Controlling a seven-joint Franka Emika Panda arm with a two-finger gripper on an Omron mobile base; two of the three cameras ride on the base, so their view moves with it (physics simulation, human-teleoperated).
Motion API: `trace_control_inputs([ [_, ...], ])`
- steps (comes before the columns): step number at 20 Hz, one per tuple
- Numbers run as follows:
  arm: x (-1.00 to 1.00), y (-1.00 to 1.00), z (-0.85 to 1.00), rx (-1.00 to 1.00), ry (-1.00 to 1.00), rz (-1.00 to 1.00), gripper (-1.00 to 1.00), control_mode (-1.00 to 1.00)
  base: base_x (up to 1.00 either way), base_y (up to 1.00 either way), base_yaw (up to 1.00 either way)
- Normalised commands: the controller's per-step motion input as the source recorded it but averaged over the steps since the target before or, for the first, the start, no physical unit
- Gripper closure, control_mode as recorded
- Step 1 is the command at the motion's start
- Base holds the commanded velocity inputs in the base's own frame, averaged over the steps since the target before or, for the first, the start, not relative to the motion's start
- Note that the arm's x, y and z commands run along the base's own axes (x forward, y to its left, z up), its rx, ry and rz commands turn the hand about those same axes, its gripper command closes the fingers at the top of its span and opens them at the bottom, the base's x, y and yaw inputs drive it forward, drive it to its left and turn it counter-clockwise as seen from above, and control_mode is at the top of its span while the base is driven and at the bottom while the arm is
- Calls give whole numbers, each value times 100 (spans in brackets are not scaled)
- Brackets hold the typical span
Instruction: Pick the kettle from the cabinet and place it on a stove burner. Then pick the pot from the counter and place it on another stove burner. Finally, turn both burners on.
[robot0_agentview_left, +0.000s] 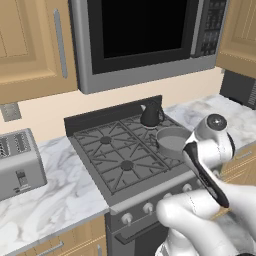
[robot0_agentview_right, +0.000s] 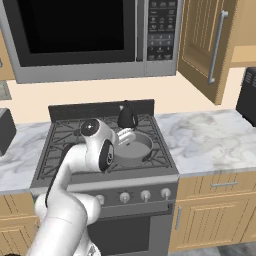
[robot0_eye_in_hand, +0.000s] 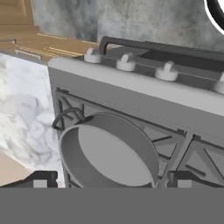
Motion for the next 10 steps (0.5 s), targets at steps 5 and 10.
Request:
trace_control_inputs([
  [5,-47,-30,26,0,-8,1,-100,-100,0,0,0],
  [10,-49,-29,30,0,-11,1,-100,-100,0,0,0],
])
